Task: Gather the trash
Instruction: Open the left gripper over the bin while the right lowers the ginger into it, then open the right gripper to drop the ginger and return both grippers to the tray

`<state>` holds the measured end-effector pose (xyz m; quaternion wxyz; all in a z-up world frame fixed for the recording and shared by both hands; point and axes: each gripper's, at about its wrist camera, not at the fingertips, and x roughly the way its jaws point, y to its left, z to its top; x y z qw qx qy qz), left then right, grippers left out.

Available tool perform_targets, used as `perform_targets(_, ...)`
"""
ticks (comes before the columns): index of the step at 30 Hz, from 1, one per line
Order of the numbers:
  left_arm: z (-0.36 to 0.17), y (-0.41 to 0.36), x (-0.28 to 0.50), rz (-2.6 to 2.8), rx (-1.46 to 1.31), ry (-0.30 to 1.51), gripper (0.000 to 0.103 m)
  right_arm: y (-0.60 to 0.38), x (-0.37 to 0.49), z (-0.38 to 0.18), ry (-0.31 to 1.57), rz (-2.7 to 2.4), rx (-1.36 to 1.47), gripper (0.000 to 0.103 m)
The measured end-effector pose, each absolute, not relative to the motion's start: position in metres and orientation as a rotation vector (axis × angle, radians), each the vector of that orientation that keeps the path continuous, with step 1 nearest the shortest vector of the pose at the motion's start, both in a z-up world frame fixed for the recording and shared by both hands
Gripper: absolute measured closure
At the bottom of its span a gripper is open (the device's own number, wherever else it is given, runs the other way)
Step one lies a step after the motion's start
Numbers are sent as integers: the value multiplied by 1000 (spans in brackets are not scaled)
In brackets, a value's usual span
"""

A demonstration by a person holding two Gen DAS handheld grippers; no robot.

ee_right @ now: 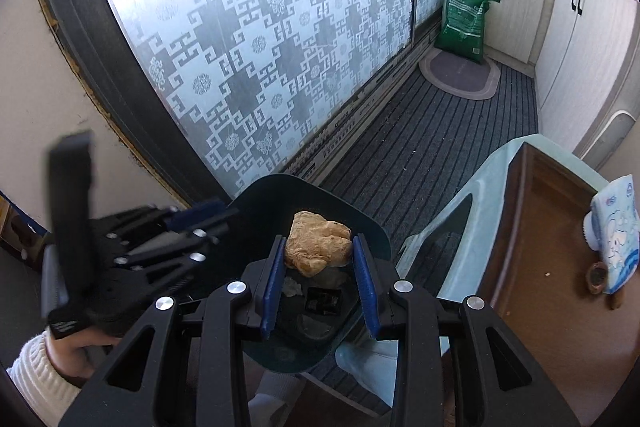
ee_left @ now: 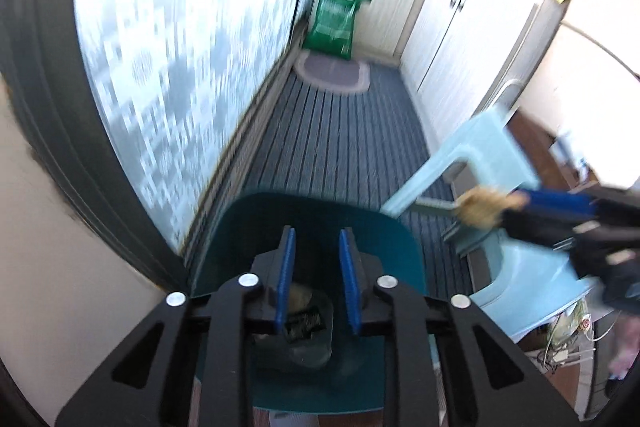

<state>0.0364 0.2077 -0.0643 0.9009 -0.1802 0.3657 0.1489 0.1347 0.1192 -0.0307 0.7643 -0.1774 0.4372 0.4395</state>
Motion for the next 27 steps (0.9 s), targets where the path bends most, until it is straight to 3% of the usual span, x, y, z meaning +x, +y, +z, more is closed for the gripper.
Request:
perform_targets(7,-20,195,9,315,-315,548,92,133,131,-57,1013,979,-411,69)
perform_targets(19,24,196,-26,308,-302,286,93,168,106,-104,1084,998,-584,69)
perform_targets(27,42,187,-41,284,-301,208,93,179,98,-138,1183,979,-667,66)
